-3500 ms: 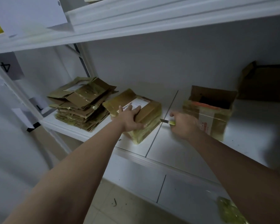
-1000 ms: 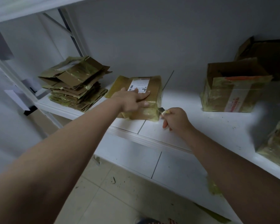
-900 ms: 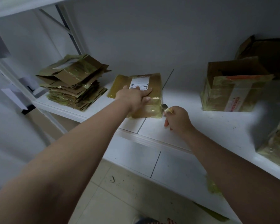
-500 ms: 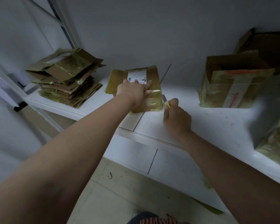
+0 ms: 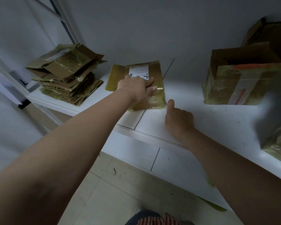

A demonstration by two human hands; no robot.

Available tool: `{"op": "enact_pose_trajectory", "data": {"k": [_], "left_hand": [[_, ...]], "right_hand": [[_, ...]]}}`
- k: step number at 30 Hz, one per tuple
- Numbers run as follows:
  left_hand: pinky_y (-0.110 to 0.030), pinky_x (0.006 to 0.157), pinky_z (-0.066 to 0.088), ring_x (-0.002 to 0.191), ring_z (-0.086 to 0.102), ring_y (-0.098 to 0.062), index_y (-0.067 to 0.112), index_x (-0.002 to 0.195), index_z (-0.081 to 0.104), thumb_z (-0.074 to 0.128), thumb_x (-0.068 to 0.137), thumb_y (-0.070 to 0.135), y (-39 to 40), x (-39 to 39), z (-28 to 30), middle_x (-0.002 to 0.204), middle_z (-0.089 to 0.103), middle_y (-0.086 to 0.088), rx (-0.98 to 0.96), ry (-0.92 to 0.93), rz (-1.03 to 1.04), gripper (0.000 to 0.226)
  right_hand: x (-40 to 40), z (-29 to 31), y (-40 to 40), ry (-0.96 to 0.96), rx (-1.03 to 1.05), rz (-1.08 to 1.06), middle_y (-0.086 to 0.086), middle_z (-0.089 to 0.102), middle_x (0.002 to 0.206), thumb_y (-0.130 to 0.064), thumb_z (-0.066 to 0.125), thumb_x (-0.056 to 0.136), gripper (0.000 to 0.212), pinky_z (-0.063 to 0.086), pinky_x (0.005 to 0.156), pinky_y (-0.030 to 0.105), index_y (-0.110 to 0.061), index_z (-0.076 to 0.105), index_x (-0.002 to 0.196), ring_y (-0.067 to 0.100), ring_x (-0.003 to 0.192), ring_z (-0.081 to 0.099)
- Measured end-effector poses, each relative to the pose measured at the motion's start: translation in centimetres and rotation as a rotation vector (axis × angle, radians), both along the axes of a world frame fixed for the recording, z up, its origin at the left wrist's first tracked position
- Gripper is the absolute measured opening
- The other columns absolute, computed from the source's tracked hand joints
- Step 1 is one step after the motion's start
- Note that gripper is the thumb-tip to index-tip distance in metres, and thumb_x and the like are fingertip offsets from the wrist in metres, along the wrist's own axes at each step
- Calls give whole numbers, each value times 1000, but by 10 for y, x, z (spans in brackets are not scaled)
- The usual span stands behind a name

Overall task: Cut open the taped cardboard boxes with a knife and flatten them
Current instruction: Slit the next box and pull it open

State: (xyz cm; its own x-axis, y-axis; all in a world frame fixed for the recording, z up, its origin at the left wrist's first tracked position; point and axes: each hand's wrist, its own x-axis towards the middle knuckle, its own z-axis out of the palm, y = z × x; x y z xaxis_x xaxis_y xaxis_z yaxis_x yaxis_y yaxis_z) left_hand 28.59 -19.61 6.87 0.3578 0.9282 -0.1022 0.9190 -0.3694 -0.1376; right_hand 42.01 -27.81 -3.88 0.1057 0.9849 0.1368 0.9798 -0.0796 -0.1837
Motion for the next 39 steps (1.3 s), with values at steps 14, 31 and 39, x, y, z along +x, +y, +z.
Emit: {"op": "enact_pose_trajectory", "data": {"k": [14,31,39], "left_hand": [[-30,65,38,79,55,-29,4,69,52,65,85,31,-9,22,12,73,54,-9,48,-215,-64,33],[-54,116,5,149,-5,-30,44,151,-3,35,93,64,-10,-49,-22,163,-4,0,-32,-81,-129,72],[-52,117,6,149,-5,-30,46,150,-7,26,99,56,-5,-51,-29,163,-5,2,19,-74,-149,61]], "right_hand": [[15,-8,-14,373,214,-136,15,64,91,-22,37,98,18,38,63,34,-6,41,107,38,81,61],[22,-11,-14,453,247,-68,12,65,86,-35,30,102,29,36,62,33,-18,48,115,36,80,60],[21,-9,-8,435,229,-19,13,65,85,-34,32,101,26,39,64,36,-20,47,118,38,81,60]]}}
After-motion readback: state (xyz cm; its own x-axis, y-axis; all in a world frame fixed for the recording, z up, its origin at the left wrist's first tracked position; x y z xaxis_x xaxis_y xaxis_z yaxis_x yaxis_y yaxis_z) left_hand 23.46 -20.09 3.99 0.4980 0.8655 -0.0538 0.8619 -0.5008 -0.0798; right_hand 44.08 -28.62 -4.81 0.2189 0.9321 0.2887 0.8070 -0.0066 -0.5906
